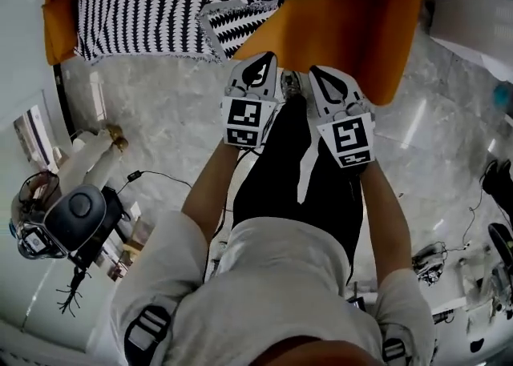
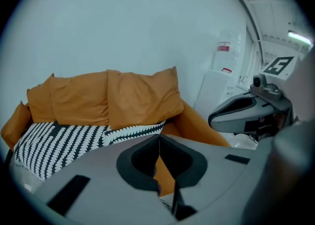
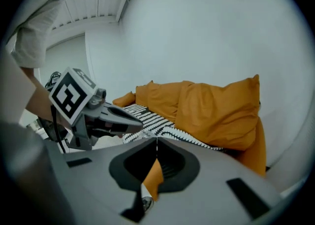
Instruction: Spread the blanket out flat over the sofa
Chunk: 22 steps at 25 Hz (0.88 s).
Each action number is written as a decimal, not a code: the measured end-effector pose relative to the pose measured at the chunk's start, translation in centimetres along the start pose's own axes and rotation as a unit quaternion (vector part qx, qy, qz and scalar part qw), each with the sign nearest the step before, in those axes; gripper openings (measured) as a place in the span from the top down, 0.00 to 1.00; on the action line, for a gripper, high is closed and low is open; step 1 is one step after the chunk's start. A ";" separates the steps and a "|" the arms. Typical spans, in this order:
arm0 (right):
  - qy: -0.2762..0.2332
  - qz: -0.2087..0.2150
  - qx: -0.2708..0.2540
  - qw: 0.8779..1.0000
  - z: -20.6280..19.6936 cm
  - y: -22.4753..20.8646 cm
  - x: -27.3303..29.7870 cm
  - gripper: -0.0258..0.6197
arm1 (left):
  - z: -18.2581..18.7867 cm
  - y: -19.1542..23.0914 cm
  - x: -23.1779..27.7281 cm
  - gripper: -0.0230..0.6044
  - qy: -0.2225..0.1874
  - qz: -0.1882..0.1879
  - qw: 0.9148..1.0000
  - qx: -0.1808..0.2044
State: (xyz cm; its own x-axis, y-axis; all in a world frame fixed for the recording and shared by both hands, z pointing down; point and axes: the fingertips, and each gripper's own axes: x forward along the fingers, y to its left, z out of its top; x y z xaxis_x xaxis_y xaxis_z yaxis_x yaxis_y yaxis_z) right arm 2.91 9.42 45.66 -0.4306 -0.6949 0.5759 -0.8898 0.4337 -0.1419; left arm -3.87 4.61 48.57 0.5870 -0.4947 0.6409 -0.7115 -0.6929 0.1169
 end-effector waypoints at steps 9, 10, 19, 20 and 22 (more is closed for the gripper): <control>0.014 -0.075 0.134 0.988 -6.2 -3.6 0.1 0.93 | -4.2 3.6 7.6 0.95 0.031 0.028 0.999 0.006; 0.014 -0.086 0.158 0.984 -6.8 -4.2 0.5 0.93 | -4.9 4.2 8.7 0.95 0.038 0.036 0.998 0.015; 0.022 -0.111 0.191 0.975 -7.4 -6.4 4.5 0.93 | -8.2 7.0 15.5 0.95 0.096 0.037 0.994 0.039; 0.024 -0.115 0.195 0.974 -7.7 -6.7 4.6 0.93 | -8.4 7.1 16.1 0.95 0.103 0.034 0.993 0.048; 0.026 -0.121 0.207 0.970 -8.2 -7.4 4.7 0.93 | -9.0 7.4 17.3 0.95 0.115 0.031 0.991 0.057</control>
State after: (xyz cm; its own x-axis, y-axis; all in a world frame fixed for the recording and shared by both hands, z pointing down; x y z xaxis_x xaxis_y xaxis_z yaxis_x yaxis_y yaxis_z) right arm 8.70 7.66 56.07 -0.2021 -0.7127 0.6717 -0.9533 -0.0140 -0.3017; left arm -2.45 -4.35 67.40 0.4303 -0.4149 0.8017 -0.6882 -0.7255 -0.0061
